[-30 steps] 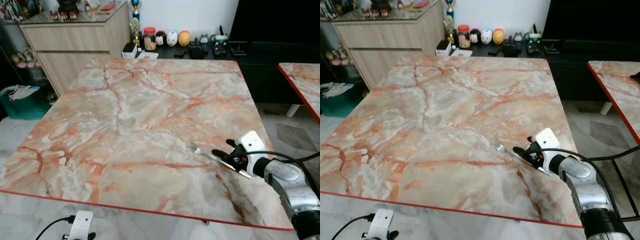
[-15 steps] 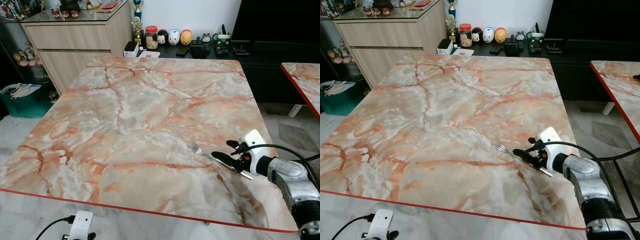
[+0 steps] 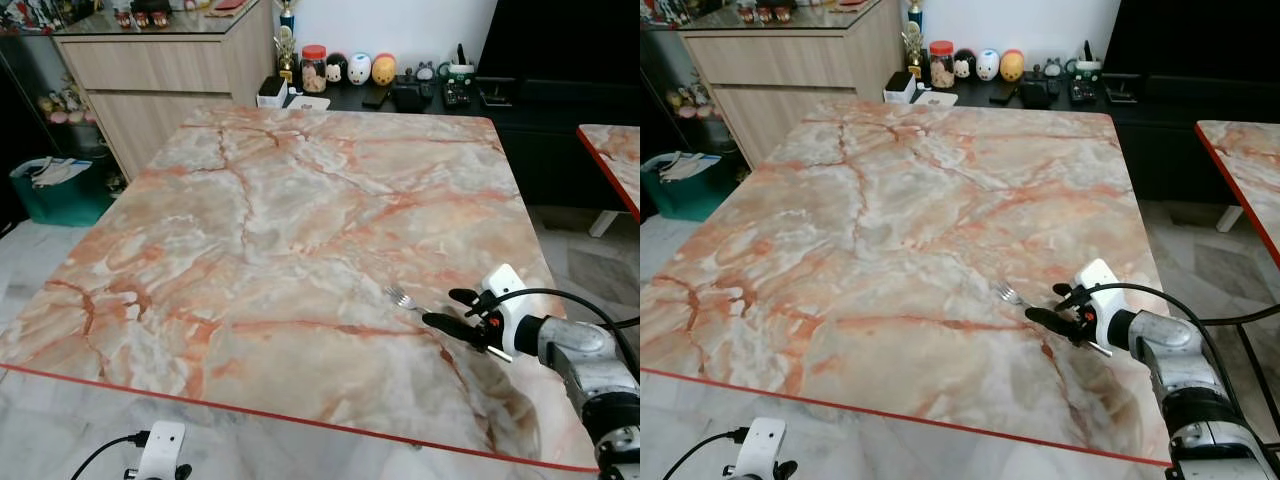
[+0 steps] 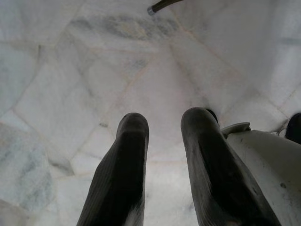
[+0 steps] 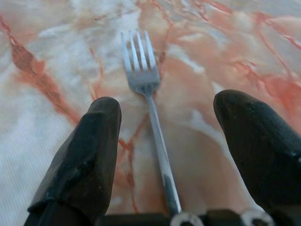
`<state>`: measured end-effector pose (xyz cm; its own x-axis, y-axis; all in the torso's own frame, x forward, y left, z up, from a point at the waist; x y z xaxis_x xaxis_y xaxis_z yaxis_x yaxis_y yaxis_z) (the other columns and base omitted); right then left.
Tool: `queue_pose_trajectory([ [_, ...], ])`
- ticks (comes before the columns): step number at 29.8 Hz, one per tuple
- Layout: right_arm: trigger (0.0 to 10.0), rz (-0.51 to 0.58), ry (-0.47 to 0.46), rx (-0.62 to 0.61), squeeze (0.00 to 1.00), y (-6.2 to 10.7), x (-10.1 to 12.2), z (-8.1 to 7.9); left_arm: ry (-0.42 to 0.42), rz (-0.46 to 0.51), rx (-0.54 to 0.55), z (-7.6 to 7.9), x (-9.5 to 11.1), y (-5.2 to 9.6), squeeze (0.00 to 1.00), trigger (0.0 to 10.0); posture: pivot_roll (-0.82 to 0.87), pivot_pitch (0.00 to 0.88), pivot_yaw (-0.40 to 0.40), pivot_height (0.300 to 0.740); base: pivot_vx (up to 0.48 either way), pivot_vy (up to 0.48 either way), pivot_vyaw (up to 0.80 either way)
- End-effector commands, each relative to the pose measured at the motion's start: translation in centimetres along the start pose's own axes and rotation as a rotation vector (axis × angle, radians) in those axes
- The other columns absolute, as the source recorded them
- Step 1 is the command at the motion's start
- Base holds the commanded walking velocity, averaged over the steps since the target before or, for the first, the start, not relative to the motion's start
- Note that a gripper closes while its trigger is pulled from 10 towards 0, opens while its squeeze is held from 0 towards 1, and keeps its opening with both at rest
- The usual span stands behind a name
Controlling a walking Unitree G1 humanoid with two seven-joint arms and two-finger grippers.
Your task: Setting the table
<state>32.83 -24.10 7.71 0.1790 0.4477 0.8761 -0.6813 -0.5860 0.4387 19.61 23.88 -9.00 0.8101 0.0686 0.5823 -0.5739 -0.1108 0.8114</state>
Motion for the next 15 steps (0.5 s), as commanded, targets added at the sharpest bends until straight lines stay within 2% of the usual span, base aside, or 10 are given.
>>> queue_pose_trajectory([
  [1, 10.0, 0.006, 0.012, 0.019, 0.0, -0.25, 0.3, -0.01, 0.014, -0.013, 0.003, -0.17, -0.3, 0.05, 0.0, 10.0, 0.03, 0.0, 0.031, 0.731, 0.0, 0.0, 0.0],
  [15, 10.0, -0.026, 0.027, 0.018, 0.0, -0.3, -0.55, -0.18, 0.015, -0.015, 0.003, -0.16, -0.36, 0.06, 0.0, 10.0, 0.03, 0.0, 0.028, 0.731, 0.0, 0.0, 0.0],
])
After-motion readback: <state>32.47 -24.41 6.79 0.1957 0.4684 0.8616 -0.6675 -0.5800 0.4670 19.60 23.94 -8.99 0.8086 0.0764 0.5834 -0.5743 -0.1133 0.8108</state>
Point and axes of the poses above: a point about 5 cm out from each wrist's last joint towards the gripper, its own y axis pointing back from the gripper into the wrist, its own x axis along the axis of the wrist's last joint, z = x × y, the point moved 2 cm from there along -y, pointing out of the wrist towards the gripper, and after that the axes turned 11 degrees about y, right-handed, at the moved point
